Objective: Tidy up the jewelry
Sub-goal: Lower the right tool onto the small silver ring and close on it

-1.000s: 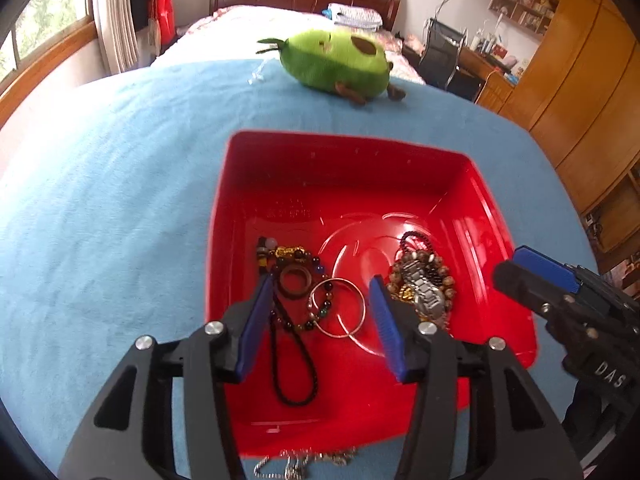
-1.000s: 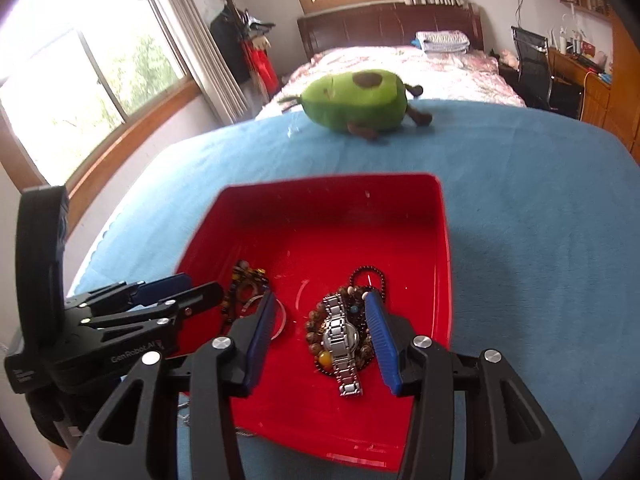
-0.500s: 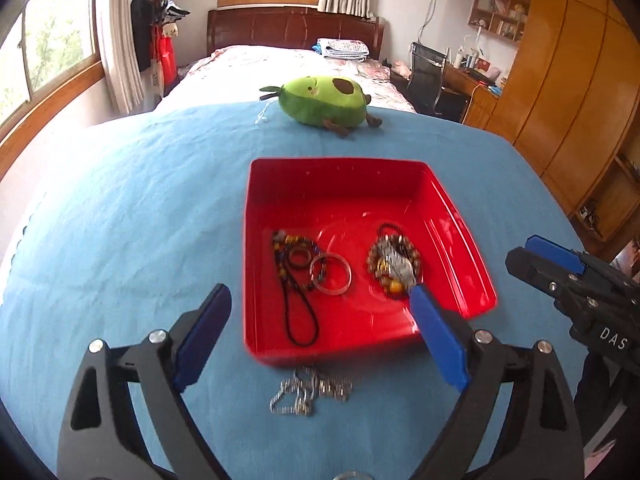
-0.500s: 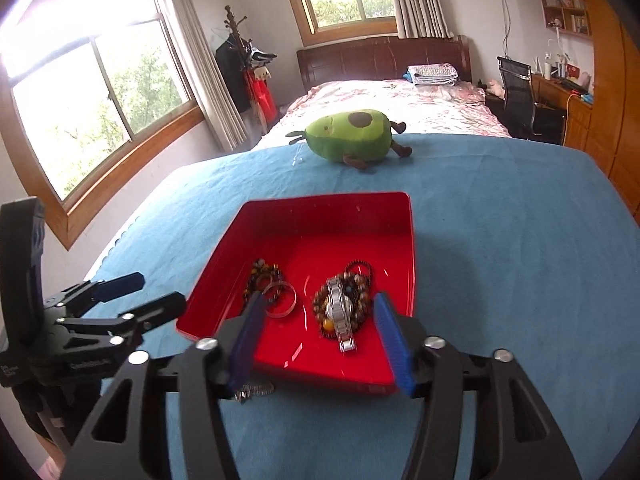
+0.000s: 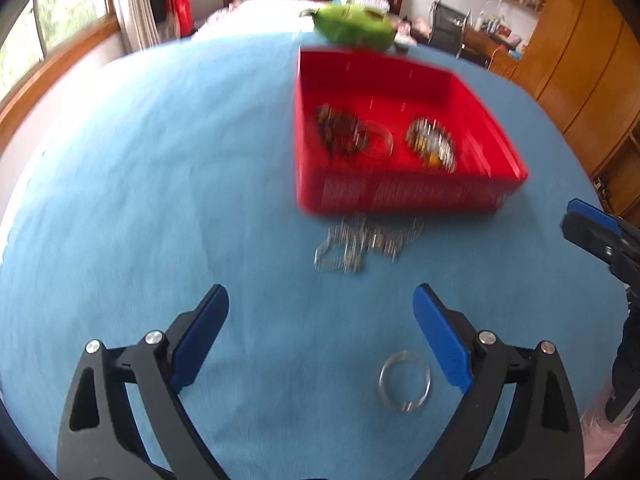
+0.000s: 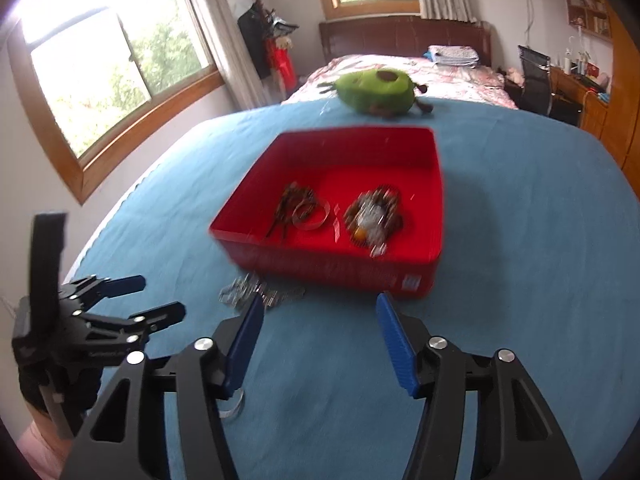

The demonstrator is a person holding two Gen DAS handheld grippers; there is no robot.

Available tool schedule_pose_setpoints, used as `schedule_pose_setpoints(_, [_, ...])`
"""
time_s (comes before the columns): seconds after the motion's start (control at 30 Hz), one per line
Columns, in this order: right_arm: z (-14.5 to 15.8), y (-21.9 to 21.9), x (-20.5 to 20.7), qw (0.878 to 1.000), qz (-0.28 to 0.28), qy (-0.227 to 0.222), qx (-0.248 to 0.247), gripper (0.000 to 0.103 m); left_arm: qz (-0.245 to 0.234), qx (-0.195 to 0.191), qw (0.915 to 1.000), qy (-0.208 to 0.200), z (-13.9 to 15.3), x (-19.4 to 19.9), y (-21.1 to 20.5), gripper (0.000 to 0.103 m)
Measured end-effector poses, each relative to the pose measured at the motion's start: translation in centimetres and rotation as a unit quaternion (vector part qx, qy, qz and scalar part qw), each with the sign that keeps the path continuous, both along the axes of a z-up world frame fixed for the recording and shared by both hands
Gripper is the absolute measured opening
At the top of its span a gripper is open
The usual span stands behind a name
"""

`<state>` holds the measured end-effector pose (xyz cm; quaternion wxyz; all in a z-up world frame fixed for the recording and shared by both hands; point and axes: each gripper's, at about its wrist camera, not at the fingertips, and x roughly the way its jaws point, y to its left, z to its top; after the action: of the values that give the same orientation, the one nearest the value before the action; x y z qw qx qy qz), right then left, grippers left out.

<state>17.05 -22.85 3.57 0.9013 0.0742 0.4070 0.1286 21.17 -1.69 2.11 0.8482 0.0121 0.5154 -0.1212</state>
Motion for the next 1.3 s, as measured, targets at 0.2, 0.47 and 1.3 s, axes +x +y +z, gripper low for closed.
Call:
schedule_pose_setpoints(0.2, [-4.3,3.3,-3.1,0.996,0.065,0.050,0.019,0.041,0.021,0.007,0.9996,0.014,-2.5,-2.3,2.2,0.093])
schedule_pose_setpoints(0.47, [-6.7,7.5,-4.8,0.987,0.136,0.080,0.009,0.035,0.043,0.039,0.9983,-0.006,-3.1,-3.9,3.5,0.094])
schedule_pose_setpoints(1.3, [-10.3,10.4,-1.7,0.983,0.134,0.121,-0.022,0.025,0.025,0.049,0.9985,-0.005,-4.6,-4.7,3.3,0.094])
